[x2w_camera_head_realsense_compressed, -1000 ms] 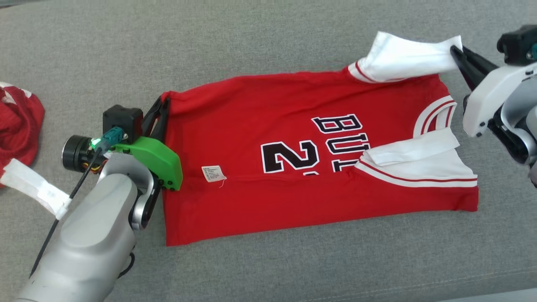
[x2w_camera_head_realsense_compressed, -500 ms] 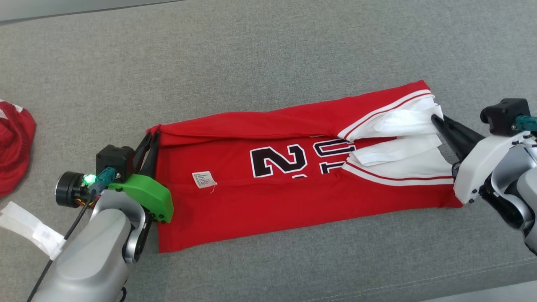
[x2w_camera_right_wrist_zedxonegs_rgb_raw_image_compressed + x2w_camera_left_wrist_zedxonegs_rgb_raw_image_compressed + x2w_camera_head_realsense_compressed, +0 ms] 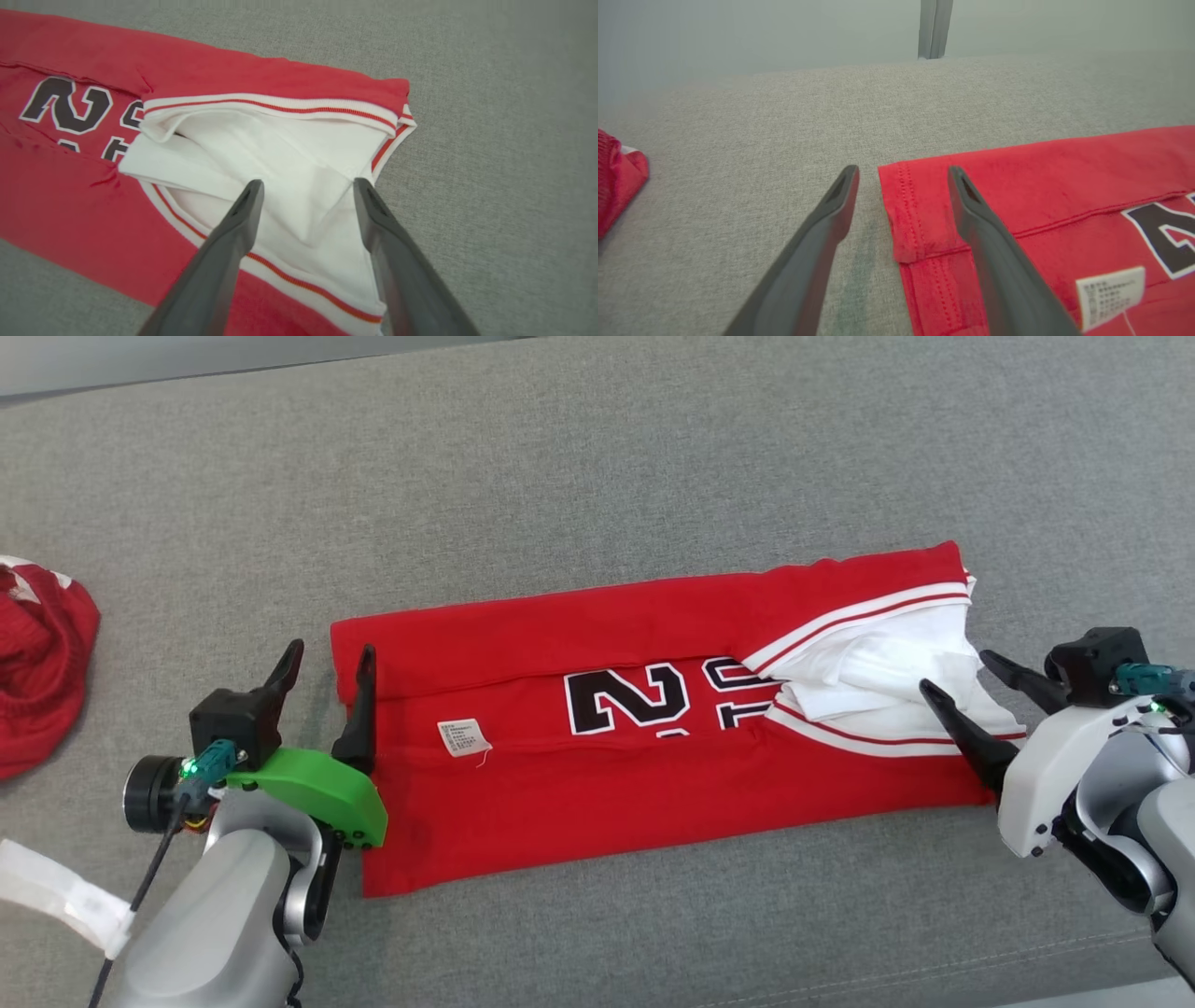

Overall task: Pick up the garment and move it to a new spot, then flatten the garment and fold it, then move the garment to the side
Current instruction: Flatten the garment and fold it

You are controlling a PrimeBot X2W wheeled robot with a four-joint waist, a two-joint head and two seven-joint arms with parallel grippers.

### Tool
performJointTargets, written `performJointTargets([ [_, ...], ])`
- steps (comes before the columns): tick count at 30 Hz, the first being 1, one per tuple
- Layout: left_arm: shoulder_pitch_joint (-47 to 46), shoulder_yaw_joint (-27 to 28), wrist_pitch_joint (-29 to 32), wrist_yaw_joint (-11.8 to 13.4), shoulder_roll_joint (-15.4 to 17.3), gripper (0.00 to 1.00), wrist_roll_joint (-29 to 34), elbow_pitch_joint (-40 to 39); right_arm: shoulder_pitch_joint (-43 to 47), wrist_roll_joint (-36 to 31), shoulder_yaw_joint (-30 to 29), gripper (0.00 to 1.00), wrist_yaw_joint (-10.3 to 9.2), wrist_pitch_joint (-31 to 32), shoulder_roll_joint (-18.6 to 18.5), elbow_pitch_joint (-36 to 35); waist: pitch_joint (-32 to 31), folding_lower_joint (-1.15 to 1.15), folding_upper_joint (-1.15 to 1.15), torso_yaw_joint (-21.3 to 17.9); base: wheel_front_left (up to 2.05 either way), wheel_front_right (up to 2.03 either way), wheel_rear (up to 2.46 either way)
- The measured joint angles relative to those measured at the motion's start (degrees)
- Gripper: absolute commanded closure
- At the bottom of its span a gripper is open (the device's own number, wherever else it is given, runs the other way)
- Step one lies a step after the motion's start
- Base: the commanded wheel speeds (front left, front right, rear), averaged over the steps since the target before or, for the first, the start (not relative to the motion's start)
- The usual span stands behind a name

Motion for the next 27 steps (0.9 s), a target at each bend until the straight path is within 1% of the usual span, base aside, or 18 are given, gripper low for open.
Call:
performJointTargets([
  [4, 3.93, 6.36, -0.01, -0.55, -1.70, 0.00, 0.15, -5.50, 2.11, -2.34, -3.31, 0.00, 0.00, 0.04, 0.67, -1.71, -1.30, 0.00, 0.00, 0.10, 0.00, 0.00, 0.00],
  [8, 9.79, 13.26, -0.01, -1.69, -4.37, 0.00, 1.88, -11.60, 4.71, -4.52, -7.92, 0.00, 0.00, 0.45, 2.64, -3.44, -3.18, 0.00, 0.00, 0.40, 0.00, 0.00, 0.00],
  [12, 15.98, 19.53, -0.02, -3.35, -7.97, 0.00, 4.98, -18.18, 7.94, -6.88, -13.77, 0.00, 0.00, 0.02, 6.13, -5.02, -5.47, 0.00, 0.00, 0.89, 0.00, 0.00, 0.00],
  [16, 21.50, 24.44, -0.10, -6.03, -11.12, 0.00, 7.55, -21.85, 11.44, -9.43, -19.96, 0.00, 0.00, 0.21, 11.00, -5.50, -7.81, 0.00, 0.00, 1.52, 0.00, 0.00, 0.00],
  [19, 24.20, 26.85, -0.10, -7.86, -13.14, 0.00, 8.60, -23.32, 13.63, -11.46, -23.91, 0.00, 0.00, 1.26, 14.50, -5.22, -9.25, 0.00, 0.00, 2.20, 0.00, 0.00, 0.00],
  [22, 25.95, 28.27, -0.10, -8.83, -14.26, 0.00, 10.03, -23.65, 14.66, -13.29, -27.46, 0.00, -0.01, 1.99, 17.61, -4.54, -10.15, 0.00, 0.00, 3.23, 0.00, 0.00, 0.00],
  [25, 26.70, 29.09, -0.10, -9.44, -14.88, 0.00, 11.22, -23.57, 14.78, -14.51, -29.00, 0.00, -0.01, 3.24, 20.20, -3.47, -10.83, 0.00, 0.00, 4.19, 0.00, 0.00, 0.00],
  [27, 26.93, 29.40, -0.10, -9.88, -14.99, 0.00, 12.11, -23.30, 14.45, -14.92, -29.70, 0.00, 0.00, 4.65, 21.19, -2.33, -11.16, 0.00, 0.00, 4.68, 0.00, 0.00, 0.00],
])
